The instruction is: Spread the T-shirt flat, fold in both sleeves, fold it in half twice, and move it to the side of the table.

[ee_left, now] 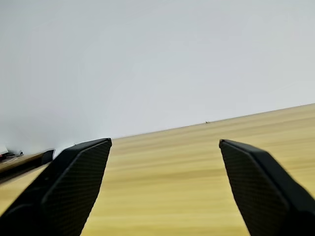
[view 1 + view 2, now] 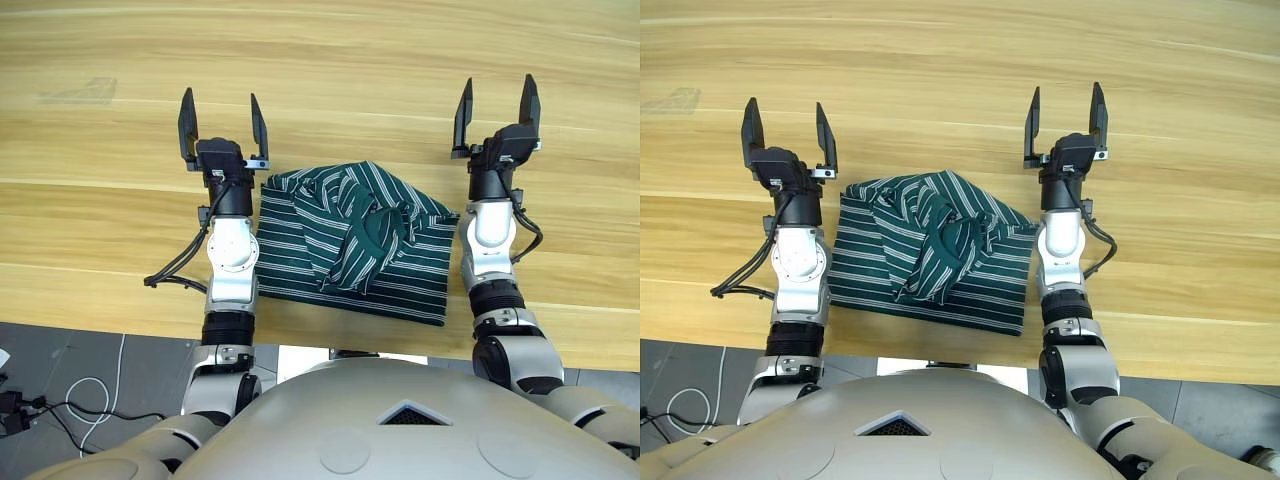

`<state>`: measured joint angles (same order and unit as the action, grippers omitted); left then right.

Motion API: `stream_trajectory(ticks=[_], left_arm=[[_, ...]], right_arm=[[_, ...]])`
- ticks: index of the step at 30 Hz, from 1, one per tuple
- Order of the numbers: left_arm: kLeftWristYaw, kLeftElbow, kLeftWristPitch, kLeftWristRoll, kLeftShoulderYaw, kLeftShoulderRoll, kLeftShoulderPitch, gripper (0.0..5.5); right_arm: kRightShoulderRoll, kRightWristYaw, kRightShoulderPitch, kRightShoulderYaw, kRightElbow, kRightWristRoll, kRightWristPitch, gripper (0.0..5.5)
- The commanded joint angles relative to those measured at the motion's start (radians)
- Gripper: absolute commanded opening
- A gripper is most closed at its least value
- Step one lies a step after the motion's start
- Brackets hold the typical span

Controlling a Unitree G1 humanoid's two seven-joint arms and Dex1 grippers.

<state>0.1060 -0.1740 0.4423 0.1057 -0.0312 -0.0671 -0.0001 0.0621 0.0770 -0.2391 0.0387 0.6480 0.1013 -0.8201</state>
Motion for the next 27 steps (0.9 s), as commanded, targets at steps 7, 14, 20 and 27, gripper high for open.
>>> stream_trajectory(ticks=[7,14,20,27], left_arm=[[-0.278,0.595,-0.326,0.16,0.347,-0.128,0.46,4.09],[-0.463,0.691,-0.397,0.183,0.434,-0.317,0.598,4.09],[-0.44,0.627,-0.383,0.256,0.483,-0.319,0.577,4.09],[-0.393,0.593,-0.357,0.339,0.512,-0.313,0.55,4.09]], right_arm=[[-0.02,0.004,0.023,-0.008,-0.065,-0.001,0.033,3.98],[-0.036,0.016,0.049,-0.017,-0.124,0.008,0.068,3.98],[-0.043,0.016,0.051,-0.026,-0.136,0.009,0.087,3.98],[-0.044,0.016,0.052,-0.03,-0.141,0.009,0.09,3.98]])
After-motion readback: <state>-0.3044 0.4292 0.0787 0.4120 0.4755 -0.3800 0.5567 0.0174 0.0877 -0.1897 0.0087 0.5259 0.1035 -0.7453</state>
